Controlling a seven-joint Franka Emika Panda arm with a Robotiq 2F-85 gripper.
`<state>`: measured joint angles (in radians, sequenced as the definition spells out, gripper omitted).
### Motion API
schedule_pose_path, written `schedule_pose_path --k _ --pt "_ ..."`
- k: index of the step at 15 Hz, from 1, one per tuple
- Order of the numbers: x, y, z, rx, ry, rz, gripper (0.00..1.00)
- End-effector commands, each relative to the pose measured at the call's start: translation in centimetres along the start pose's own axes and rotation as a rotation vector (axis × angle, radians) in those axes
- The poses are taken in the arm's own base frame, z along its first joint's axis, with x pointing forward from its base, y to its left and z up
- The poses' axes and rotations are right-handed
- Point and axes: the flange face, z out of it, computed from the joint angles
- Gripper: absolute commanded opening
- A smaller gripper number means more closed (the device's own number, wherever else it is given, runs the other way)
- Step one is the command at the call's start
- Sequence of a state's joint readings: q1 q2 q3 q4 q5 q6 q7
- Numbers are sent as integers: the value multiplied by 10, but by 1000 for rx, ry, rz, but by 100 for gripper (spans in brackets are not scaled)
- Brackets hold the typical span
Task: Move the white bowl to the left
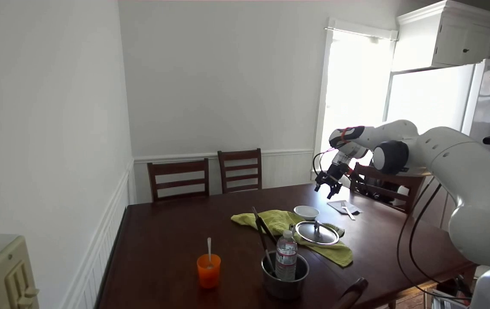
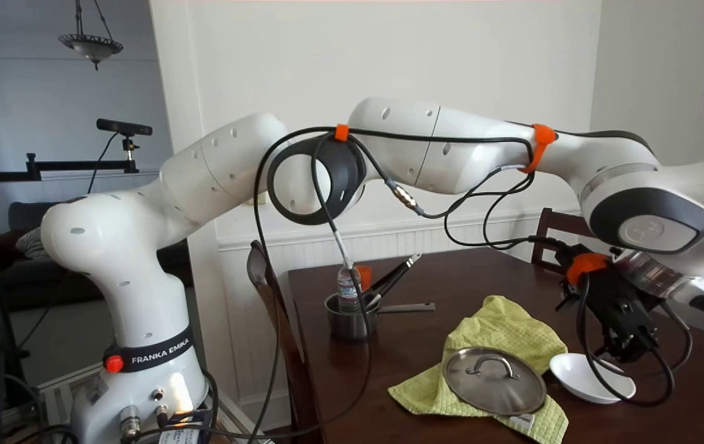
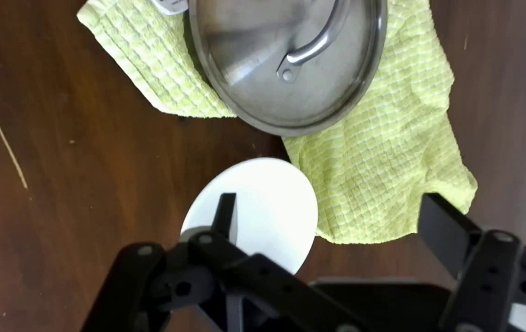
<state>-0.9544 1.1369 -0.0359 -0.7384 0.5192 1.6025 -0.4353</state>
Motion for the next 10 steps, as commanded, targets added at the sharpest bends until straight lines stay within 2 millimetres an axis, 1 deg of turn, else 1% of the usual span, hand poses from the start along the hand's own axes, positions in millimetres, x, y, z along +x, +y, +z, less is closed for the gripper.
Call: schedule_pose_path --k 1,2,5,6,7,10 --pt "-6 18 1 95 -35 59 100" --pt "-4 12 7 32 -34 30 100" --pt "-7 19 6 57 -47 47 100" --pt "-4 19 7 73 -20 50 100" --pt "-2 28 8 132 23 80 100" --pt "3 52 12 187 136 155 100"
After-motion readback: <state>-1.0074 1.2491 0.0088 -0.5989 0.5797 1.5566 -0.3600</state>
